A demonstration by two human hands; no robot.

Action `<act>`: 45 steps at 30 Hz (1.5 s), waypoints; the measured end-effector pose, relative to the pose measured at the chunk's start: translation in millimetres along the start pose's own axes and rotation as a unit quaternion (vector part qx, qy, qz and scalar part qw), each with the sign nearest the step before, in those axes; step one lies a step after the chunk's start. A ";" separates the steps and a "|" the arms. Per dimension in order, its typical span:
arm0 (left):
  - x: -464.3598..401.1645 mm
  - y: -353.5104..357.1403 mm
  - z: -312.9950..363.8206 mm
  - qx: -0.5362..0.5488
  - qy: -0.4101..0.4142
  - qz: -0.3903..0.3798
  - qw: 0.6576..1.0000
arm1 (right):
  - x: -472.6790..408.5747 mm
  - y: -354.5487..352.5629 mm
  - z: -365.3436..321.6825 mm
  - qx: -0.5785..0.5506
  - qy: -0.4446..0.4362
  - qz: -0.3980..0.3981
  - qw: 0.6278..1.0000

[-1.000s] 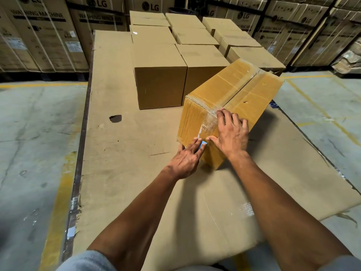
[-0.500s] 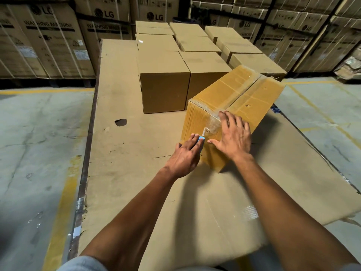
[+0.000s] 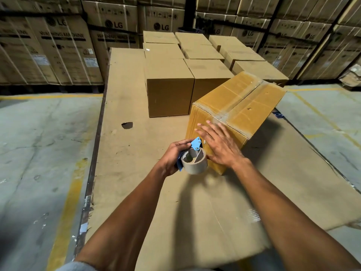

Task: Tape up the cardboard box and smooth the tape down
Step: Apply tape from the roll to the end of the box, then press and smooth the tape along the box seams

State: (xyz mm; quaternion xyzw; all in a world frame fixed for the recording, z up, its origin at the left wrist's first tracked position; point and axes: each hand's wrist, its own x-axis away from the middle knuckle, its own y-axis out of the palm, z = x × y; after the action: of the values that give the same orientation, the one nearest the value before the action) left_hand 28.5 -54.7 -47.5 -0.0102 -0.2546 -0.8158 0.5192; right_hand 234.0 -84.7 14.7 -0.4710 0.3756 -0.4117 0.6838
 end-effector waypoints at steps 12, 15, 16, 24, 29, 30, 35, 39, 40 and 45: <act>-9.6 -22.5 13.9 0.021 -0.003 -0.028 0.999 | -20.5 22.4 -18.7 -0.172 -0.045 0.059 0.982; -11.3 -32.2 24.7 -0.080 0.037 0.016 0.996 | -29.7 31.8 -17.8 -0.185 -0.034 0.033 0.982; -10.8 -36.6 27.7 -0.128 0.062 0.023 0.990 | -32.5 36.4 -17.6 -0.186 -0.031 0.022 0.982; -4.8 -85.2 9.2 -0.635 0.260 0.008 0.727 | -62.5 74.3 -50.8 -0.157 0.002 -0.072 0.985; 7.8 -128.2 -19.8 -0.690 0.232 0.018 0.685 | -74.5 100.8 -84.8 -0.166 -0.015 -0.115 0.979; 9.1 -136.3 -24.0 -0.694 0.229 0.026 0.682 | -76.9 105.1 -91.8 -0.171 -0.016 -0.119 0.978; 12.3 -164.5 -35.1 -0.714 0.199 0.062 0.668 | -90.0 121.1 -125.4 -0.186 -0.015 -0.129 0.974; 15.9 -185.0 -44.0 -0.759 0.169 0.073 0.624 | -95.3 131.2 -148.1 -0.208 -0.001 -0.118 0.971; 17.7 -188.2 -46.4 -0.764 0.159 0.073 0.621 | -95.4 133.8 -153.2 -0.217 0.004 -0.116 0.969; 18.7 -188.0 -49.8 -0.760 0.126 0.092 0.631 | -96.1 140.4 -165.1 -0.246 0.012 -0.137 0.960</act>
State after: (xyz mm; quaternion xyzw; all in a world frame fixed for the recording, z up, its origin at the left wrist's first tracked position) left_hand -128.0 -29.3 -161.7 -0.3219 0.5256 -0.6618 0.4268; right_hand 78.2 -21.4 -152.4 -0.6663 0.4057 -0.4019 0.4796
